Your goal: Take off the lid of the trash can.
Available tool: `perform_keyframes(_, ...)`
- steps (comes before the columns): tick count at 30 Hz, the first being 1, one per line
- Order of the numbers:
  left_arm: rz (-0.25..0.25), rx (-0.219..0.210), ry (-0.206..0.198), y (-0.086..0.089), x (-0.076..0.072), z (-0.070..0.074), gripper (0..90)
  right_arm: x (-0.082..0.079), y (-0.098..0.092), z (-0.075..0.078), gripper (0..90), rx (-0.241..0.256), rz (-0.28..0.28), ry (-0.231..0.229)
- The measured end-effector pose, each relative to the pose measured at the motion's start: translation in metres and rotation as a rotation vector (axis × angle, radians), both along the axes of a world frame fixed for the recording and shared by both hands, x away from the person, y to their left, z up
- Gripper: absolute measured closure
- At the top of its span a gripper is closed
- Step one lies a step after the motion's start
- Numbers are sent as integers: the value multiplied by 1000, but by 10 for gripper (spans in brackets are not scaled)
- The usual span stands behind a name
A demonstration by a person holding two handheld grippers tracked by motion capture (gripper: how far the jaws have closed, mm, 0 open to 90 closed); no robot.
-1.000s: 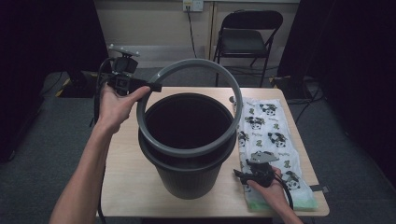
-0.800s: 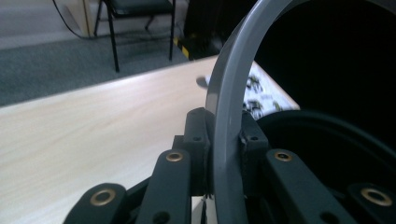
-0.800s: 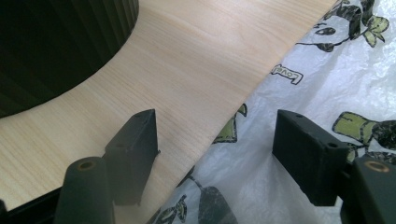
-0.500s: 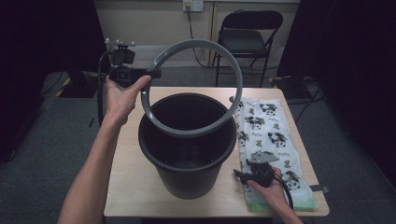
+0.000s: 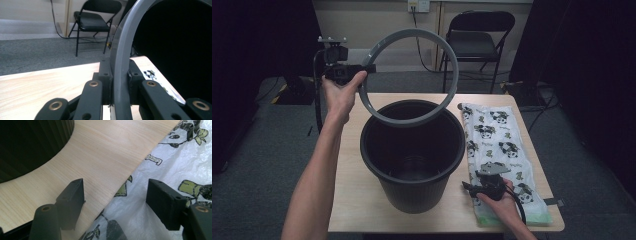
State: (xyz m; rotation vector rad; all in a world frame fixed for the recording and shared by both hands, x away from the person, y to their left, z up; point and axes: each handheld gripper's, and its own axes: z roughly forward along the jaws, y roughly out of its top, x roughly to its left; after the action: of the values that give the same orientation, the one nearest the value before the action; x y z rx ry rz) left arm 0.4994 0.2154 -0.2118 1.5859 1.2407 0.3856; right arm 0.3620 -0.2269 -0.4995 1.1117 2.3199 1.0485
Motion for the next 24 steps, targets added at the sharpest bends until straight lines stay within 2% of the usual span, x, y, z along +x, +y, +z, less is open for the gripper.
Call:
perform_keyframes(3,32,-13,-17,6,8,-2,784,0,0,0,301,0,0,0)
perform_keyframes(10,102,-53,-3,19,23,-9,785,0,0,0,301,0,0,0)
perform_keyframes(13,127,-52,9,24,30,-11,785,0,0,0,300,0,0,0)
perform_keyframes(14,139,-69,11,25,33,-11,785,0,0,0,299,0,1,0)
perform_keyframes(24,213,-68,39,38,48,-22,785,0,0,0,292,0,3,2)
